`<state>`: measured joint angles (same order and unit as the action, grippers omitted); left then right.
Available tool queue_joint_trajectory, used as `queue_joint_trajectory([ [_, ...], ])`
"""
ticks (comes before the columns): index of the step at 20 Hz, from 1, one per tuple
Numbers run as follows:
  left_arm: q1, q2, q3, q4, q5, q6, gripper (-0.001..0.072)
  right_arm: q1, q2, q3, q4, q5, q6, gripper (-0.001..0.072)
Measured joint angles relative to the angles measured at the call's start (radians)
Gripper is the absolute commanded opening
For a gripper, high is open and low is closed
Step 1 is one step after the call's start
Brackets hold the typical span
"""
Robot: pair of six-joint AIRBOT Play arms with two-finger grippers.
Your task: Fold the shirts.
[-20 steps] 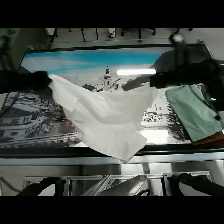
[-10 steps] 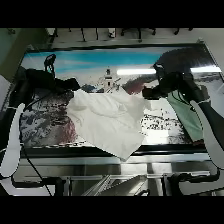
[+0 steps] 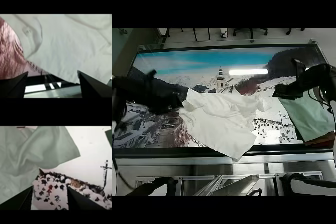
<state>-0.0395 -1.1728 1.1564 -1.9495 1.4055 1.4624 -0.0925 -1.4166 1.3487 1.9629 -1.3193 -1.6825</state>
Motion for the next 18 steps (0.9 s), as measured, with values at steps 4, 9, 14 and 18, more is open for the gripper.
queue_joint_trajectory([
  [4, -0.134, 0.198, -0.464, -0.141, -0.222, -0.042, 0.07, -0.015, 0.017, -0.219, 0.214, 0.027, -0.131, 0.0466],
  [9, -0.341, 0.244, -0.738, -0.314, -0.539, -0.072, 0.07, 0.013, 0.006, -0.357, 0.319, 0.068, -0.208, 0.0466],
  [14, -0.459, 0.102, -0.709, -0.361, -0.696, -0.079, 0.0462, 0.066, -0.01, -0.386, 0.346, 0.094, -0.227, 0.0466],
  [18, -0.483, -0.034, -0.637, -0.386, -0.723, -0.067, 0.0411, 0.109, -0.063, -0.391, 0.351, 0.138, -0.23, 0.0466],
])
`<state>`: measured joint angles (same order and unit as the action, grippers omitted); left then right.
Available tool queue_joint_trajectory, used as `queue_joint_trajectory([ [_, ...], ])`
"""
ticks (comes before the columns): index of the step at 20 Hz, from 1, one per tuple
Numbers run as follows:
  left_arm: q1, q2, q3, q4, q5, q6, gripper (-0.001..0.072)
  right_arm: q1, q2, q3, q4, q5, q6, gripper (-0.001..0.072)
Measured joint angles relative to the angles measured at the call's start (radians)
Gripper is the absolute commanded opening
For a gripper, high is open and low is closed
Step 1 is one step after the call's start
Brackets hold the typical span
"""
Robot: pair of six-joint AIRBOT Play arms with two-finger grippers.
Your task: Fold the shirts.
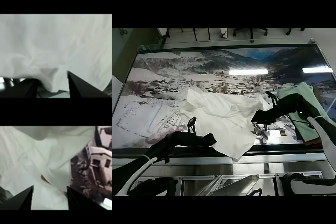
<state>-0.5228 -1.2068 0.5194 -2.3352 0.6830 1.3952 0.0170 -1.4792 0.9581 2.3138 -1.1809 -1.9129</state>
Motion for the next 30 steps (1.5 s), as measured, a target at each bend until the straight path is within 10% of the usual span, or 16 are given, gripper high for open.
queue_joint_trajectory([
  [2, -0.004, -0.049, 0.023, -0.001, 0.003, 0.008, 0.0103, 0.027, -0.039, 0.0, 0.002, 0.026, 0.0, 0.0466],
  [4, -0.006, -0.074, 0.035, 0.002, 0.01, 0.016, 0.0035, 0.052, -0.076, 0.0, 0.002, 0.048, -0.003, 0.0464],
  [6, -0.007, -0.075, 0.041, 0.013, 0.016, 0.021, 0.0018, 0.073, -0.109, 0.001, 0.012, 0.058, -0.003, 0.008],
  [7, -0.008, -0.068, 0.042, 0.024, 0.017, 0.023, 0.0018, 0.081, -0.123, 0.001, 0.014, 0.065, -0.003, 0.0021],
  [17, 0.1, 0.023, 0.045, 0.2, 0.158, 0.01, 0.0018, 0.08, 0.002, 0.326, 0.084, -0.043, -0.025, 0.0022],
  [21, 0.202, 0.08, 0.045, 0.304, 0.257, 0.007, 0.0018, -0.011, -0.024, 0.532, 0.053, 0.218, 0.016, 0.0022],
  [22, 0.235, 0.1, 0.045, 0.328, 0.278, 0.007, 0.0018, -0.041, -0.05, 0.559, 0.054, 0.325, 0.024, 0.0032],
  [23, 0.275, 0.124, 0.045, 0.352, 0.3, 0.008, 0.0018, -0.065, -0.079, 0.577, 0.06, 0.42, 0.032, 0.0229],
  [24, 0.317, 0.151, 0.045, 0.373, 0.322, 0.008, 0.0018, -0.087, -0.112, 0.591, 0.064, 0.506, 0.035, 0.0586],
  [25, 0.36, 0.177, 0.045, 0.389, 0.337, 0.016, 0.0018, -0.106, -0.143, 0.6, 0.069, 0.558, 0.036, 0.0701],
  [29, 0.546, 0.269, 0.046, 0.413, 0.381, 0.068, 0.0018, -0.169, -0.22, 0.618, 0.06, 0.534, 0.038, 0.0693],
  [30, 0.592, 0.282, 0.047, 0.417, 0.388, 0.084, 0.0018, -0.189, -0.223, 0.62, 0.046, 0.48, 0.034, 0.0535],
])
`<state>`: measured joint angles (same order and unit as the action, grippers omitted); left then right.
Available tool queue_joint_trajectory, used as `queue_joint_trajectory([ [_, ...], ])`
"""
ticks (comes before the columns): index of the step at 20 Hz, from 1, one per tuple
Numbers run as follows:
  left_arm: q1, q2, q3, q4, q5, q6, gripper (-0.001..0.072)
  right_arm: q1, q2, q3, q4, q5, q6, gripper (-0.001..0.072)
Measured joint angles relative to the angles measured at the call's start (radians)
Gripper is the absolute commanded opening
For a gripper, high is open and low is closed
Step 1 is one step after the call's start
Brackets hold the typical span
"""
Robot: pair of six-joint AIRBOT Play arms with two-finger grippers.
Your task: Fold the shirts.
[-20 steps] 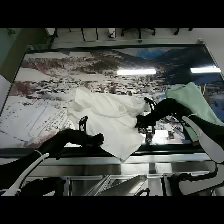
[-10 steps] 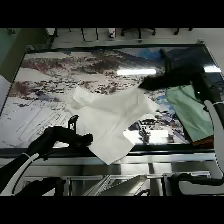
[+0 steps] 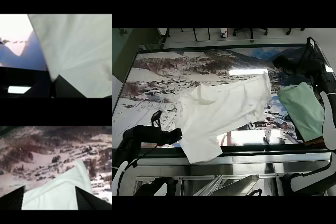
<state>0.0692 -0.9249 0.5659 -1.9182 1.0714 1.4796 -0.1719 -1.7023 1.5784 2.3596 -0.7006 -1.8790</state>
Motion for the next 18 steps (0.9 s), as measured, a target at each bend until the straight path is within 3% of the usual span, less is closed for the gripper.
queue_joint_trajectory([
  [1, 0.041, 0.009, 0.0, 0.002, 0.006, 0.017, 0.0018, -0.02, 0.0, 0.001, -0.011, -0.064, -0.013, 0.0287],
  [2, 0.08, 0.016, 0.0, 0.003, 0.01, 0.034, 0.0018, -0.042, 0.005, 0.002, -0.023, -0.15, -0.031, 0.0253],
  [3, 0.111, 0.02, 0.001, 0.003, 0.012, 0.049, 0.0018, -0.061, 0.011, 0.002, -0.031, -0.24, -0.05, 0.0284],
  [4, 0.137, 0.023, 0.001, 0.004, 0.014, 0.063, 0.0018, -0.077, 0.018, -0.005, -0.037, -0.334, -0.065, 0.0455],
  [8, 0.183, 0.029, 0.001, 0.004, 0.007, 0.101, 0.0018, -0.085, 0.061, -0.138, -0.026, -0.653, -0.097, 0.0469],
  [10, 0.191, 0.03, 0.001, 0.005, -0.001, 0.109, 0.0018, -0.056, 0.107, -0.262, -0.005, -0.728, -0.113, 0.0468],
  [13, 0.196, 0.031, 0.001, 0.005, -0.001, 0.119, 0.0018, 0.007, 0.187, -0.463, 0.005, -0.714, -0.135, 0.0468],
  [18, 0.198, 0.031, 0.001, 0.004, 0.011, 0.131, 0.0018, 0.14, 0.217, -0.658, 0.016, -0.547, -0.146, 0.0468],
])
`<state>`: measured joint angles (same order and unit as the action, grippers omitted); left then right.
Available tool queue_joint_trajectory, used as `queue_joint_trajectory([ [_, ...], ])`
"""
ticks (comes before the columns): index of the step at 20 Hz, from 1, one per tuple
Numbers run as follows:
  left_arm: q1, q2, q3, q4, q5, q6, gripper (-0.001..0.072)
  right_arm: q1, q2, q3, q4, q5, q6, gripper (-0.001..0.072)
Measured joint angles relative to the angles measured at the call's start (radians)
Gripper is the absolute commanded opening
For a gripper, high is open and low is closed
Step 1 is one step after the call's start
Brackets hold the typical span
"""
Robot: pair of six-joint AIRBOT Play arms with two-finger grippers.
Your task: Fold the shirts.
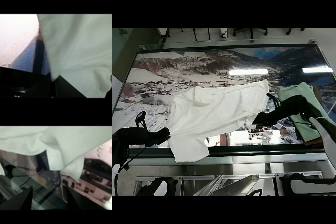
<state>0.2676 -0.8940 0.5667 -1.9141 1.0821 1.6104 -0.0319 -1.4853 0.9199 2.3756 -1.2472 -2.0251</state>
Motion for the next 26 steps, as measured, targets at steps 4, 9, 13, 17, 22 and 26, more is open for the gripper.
queue_joint_trajectory([
  [4, 0.0, 0.0, 0.0, 0.0, 0.014, 0.003, 0.0018, 0.063, -0.033, -0.036, 0.008, 0.137, 0.008, 0.0468],
  [9, 0.0, 0.0, 0.0, -0.001, 0.019, 0.004, 0.0018, 0.084, -0.051, -0.044, 0.043, 0.217, 0.013, 0.0467],
  [13, 0.0, 0.0, 0.0, -0.001, 0.02, 0.004, 0.0018, 0.089, -0.055, -0.045, 0.058, 0.256, 0.013, 0.0466],
  [17, 0.0, 0.0, 0.0, -0.001, 0.022, 0.006, 0.0018, 0.089, -0.055, -0.036, 0.051, 0.259, 0.016, 0.0286],
  [22, 0.0, 0.0, 0.0, -0.001, 0.022, 0.006, 0.0018, 0.099, -0.05, -0.025, 0.064, 0.236, 0.034, 0.002],
  [26, 0.0, 0.021, 0.021, -0.013, 0.035, 0.005, 0.0017, 0.108, -0.018, 0.014, 0.098, 0.17, 0.04, 0.002],
])
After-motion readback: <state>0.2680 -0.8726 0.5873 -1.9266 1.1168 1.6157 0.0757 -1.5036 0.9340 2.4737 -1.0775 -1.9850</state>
